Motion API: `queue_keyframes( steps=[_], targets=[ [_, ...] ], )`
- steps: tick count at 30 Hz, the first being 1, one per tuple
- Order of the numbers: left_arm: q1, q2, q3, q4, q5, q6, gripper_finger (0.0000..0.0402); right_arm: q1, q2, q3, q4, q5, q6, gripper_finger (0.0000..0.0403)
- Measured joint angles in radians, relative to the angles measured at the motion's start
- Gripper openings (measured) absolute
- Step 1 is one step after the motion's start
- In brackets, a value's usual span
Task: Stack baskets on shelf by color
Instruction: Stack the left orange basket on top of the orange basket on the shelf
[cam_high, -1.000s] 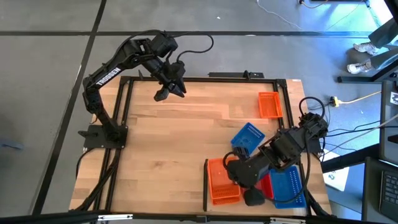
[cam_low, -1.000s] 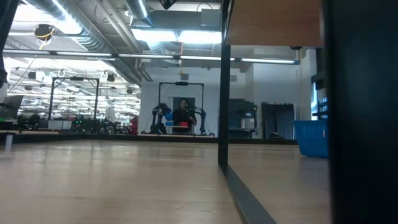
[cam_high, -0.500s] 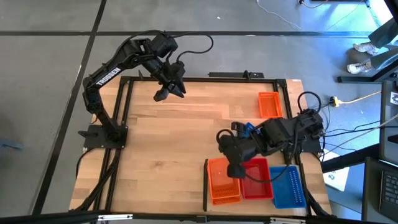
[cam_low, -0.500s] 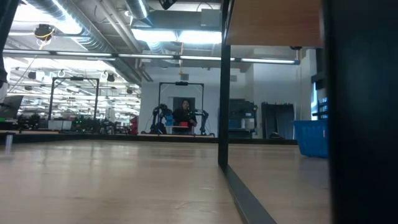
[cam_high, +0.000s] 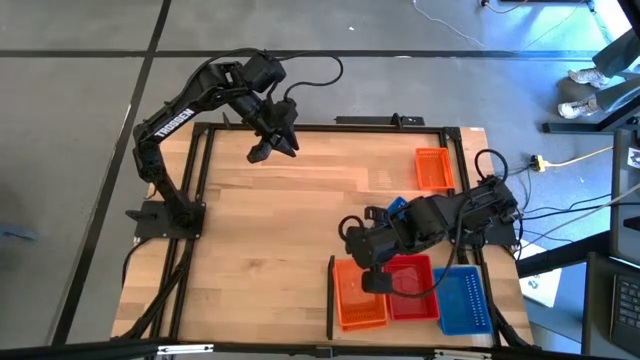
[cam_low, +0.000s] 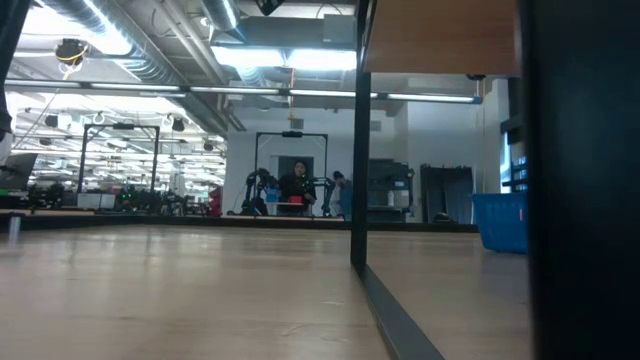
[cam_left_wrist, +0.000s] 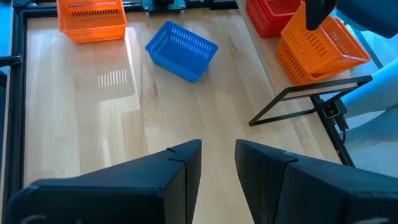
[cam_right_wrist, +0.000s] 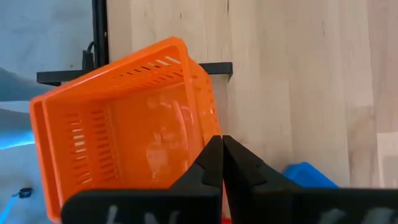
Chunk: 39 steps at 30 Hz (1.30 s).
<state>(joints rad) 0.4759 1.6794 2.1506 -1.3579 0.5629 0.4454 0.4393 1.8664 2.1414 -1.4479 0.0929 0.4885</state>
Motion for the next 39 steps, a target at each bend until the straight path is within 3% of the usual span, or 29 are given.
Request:
queue_keyframes(
  steps=[12, 23, 39],
  targets=[
    [0.000, 0.000, 0.000, 0.000, 0.000, 0.001, 0.0089, 0.014, -0.001, 0.099, 0.009, 0.071, -0.025, 0.0000],
    [0.000, 0.000, 0.000, 0.000, 0.000, 0.001, 0.0089, 0.029, -0.001, 0.058, 0.054, -0.014, -0.056, 0.0000],
    [0.000, 0.000, 0.000, -0.003, 0.000, -0.001, 0.0089, 0.005, -0.002, 0.045, 0.059, -0.026, -0.082, 0.0000]
  ],
)
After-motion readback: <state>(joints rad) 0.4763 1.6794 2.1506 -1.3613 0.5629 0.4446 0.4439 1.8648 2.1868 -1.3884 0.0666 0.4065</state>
